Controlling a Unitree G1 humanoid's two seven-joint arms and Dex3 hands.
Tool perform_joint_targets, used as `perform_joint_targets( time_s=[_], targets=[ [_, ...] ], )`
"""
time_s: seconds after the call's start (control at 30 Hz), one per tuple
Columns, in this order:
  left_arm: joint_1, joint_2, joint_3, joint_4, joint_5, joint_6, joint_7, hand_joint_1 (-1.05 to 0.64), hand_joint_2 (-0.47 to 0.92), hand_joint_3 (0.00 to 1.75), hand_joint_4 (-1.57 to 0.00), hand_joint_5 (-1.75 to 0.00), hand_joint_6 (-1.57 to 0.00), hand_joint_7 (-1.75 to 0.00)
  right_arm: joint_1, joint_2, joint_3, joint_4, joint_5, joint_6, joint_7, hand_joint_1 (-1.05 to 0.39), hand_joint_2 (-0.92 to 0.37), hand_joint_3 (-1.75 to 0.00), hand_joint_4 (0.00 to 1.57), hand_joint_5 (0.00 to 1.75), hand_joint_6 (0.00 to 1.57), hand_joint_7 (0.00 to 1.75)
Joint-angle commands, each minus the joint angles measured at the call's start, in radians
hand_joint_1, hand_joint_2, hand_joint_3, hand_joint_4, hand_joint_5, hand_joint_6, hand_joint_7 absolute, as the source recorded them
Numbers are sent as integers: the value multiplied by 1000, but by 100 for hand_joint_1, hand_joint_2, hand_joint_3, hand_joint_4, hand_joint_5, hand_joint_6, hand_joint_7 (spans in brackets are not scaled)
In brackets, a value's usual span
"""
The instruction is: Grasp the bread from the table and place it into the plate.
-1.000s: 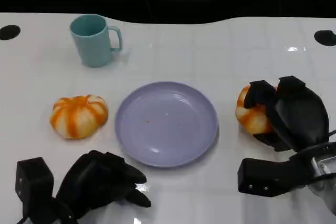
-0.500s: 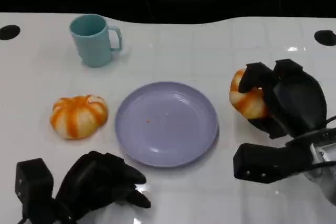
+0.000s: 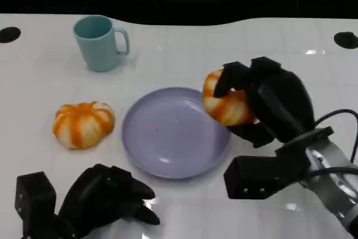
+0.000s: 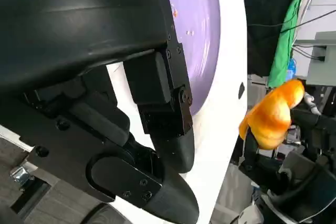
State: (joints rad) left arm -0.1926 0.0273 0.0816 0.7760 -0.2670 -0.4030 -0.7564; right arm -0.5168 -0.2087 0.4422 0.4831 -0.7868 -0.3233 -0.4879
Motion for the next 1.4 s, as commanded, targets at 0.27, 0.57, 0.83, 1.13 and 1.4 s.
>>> perform_joint_targets(
  time_s=[0.27,0.57,0.83,1.13,1.4],
  targets=[
    [11,15,0,-5,5,-7,-6,-105,77,0,-157,-24,-157,-2,-109,60,30,117,40,-95,77,-16,-29,-140,98,175,76,172],
    [20,13,-5,-23,11,-2,8,-105,78,0,-157,-24,-157,-2,-149,96,53,227,51,-164,95,-16,-33,-137,94,175,73,171],
    [29,13,-7,-39,12,9,15,-105,77,0,-157,-24,-157,-2,-149,101,52,235,64,-154,165,-25,-51,-95,76,146,79,97],
    [36,10,-10,-58,12,24,22,-105,77,0,-157,-25,-157,-3,-112,73,54,121,55,-39,325,-69,-92,-26,29,66,37,14],
    [35,10,-10,-54,15,13,21,-105,77,0,-157,-26,-157,-3,-92,59,59,64,49,19,373,-82,-92,-32,13,52,24,4]
  ],
)
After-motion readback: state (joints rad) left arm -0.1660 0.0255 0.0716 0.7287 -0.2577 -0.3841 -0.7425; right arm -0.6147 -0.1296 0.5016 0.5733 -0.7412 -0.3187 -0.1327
